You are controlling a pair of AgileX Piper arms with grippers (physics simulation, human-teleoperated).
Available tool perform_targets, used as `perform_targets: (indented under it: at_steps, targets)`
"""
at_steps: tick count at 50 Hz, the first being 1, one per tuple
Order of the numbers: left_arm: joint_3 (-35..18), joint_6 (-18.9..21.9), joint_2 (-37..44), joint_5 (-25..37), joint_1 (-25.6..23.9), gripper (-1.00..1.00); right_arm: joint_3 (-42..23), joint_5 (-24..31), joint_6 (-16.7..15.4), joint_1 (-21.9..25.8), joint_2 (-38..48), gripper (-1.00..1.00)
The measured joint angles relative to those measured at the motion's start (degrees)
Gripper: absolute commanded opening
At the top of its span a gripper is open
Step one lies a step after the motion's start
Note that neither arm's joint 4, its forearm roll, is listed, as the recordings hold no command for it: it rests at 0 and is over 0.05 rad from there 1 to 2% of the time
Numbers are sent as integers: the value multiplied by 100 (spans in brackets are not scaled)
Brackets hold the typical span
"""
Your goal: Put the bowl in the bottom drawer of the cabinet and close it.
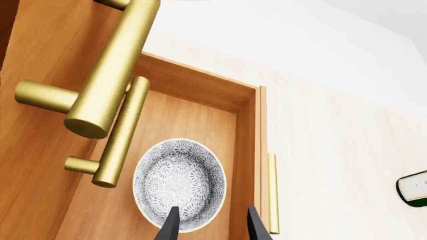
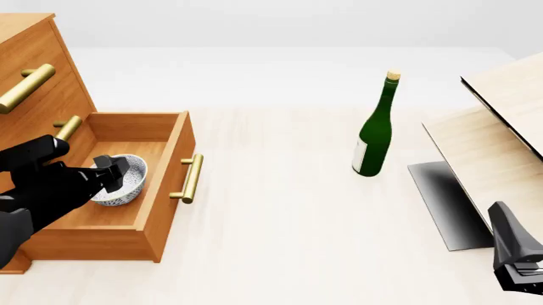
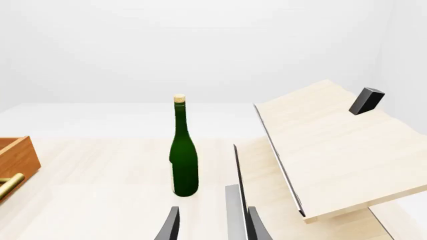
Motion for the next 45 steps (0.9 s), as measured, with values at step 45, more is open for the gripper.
perform_targets:
  at_steps: [45]
  targets:
    - [-392,760,-263,442,-988,100,0,0,0,0,0,100]
